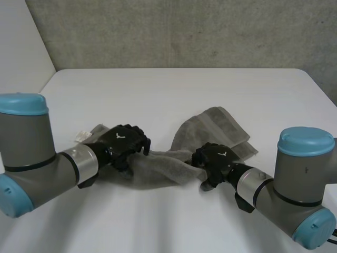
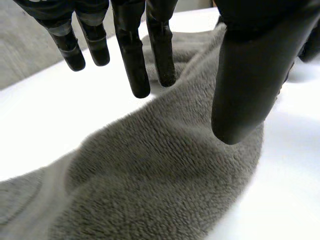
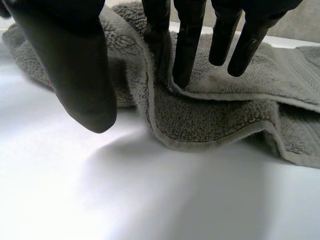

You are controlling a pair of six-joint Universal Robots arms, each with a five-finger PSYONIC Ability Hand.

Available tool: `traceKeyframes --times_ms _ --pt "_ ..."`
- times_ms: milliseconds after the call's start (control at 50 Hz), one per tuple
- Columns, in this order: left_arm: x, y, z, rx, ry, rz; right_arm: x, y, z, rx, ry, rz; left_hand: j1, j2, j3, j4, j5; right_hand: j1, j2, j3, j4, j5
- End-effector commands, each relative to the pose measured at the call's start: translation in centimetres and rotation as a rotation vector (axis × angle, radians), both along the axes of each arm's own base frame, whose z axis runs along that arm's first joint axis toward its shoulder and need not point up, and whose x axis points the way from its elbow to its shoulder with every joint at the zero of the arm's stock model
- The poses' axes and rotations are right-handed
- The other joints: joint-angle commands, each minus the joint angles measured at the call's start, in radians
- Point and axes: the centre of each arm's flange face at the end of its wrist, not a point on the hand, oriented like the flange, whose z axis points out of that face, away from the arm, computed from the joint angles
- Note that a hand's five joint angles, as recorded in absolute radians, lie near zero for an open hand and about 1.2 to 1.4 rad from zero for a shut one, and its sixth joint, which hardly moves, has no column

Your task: Fold the towel.

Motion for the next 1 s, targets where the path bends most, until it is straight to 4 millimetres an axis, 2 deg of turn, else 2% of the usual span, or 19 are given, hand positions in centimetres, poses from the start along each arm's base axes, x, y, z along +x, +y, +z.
traceKeyframes --times_ms 20,120,220,300,340,440,580,660,840,1000 --pt "0.6 1.1 1.1 -0.015 0.006 0.005 0.1 0.3 -0.1 -0.003 0.0 0.004 0.004 0.002 -0.043 -0.05 0.004 0.004 0.012 -0.021 -0.059 0.009" --pt "1.2 3.3 0.3 0.035 -0.008 -0.005 0.1 0.9 0.1 -0.005 0.0 0.011 0.002 0.0 -0.043 -0.05 0.001 0.001 0.009 -0.021 -0.059 0.006" --pt "1.5 3.9 -0.1 0.052 -0.015 -0.002 -0.1 1.1 0.5 -0.01 -0.002 0.011 -0.007 -0.009 -0.043 -0.05 -0.007 -0.028 -0.02 -0.021 -0.059 -0.023" --pt "1.6 3.5 -0.3 0.048 -0.012 0.006 -0.1 1.3 0.6 -0.012 -0.003 0.012 -0.113 -0.115 -0.043 -0.05 -0.113 -0.04 -0.032 -0.021 -0.059 -0.035" --pt "1.5 2.8 0.0 0.018 -0.001 0.009 -0.1 1.5 0.6 -0.01 -0.003 0.014 -0.388 -0.39 -0.043 -0.05 -0.388 -0.034 -0.026 -0.021 -0.059 -0.029" --pt "0.7 1.7 0.6 -0.045 0.026 -0.002 0.0 1.6 0.6 -0.013 -0.004 0.018 -0.412 -0.414 -0.043 -0.05 -0.412 -0.031 -0.023 -0.021 -0.059 -0.026" --pt "-0.5 0.5 0.1 -0.058 0.032 -0.019 0.2 1.6 0.7 -0.024 -0.009 0.023 -0.41 -0.412 -0.043 -0.05 -0.41 -0.031 -0.023 -0.021 -0.059 -0.026" --pt "-1.3 0.3 -0.9 -0.04 0.022 -0.039 0.2 1.6 0.6 -0.023 -0.009 0.025 -0.383 -0.385 -0.043 -0.05 -0.383 -0.031 -0.023 -0.021 -0.059 -0.026" --pt "-1.2 1.0 -2.3 0.02 -0.003 -0.047 0.1 1.3 0.6 -0.022 -0.01 0.021 -0.231 -0.233 -0.043 -0.05 -0.231 -0.031 -0.023 -0.021 -0.059 -0.026" --pt "-0.7 1.6 -1.9 0.022 -0.009 -0.04 0.2 1.2 0.6 -0.025 -0.012 0.023 -0.139 -0.141 -0.043 -0.05 -0.14 -0.025 -0.018 -0.021 -0.059 -0.021"
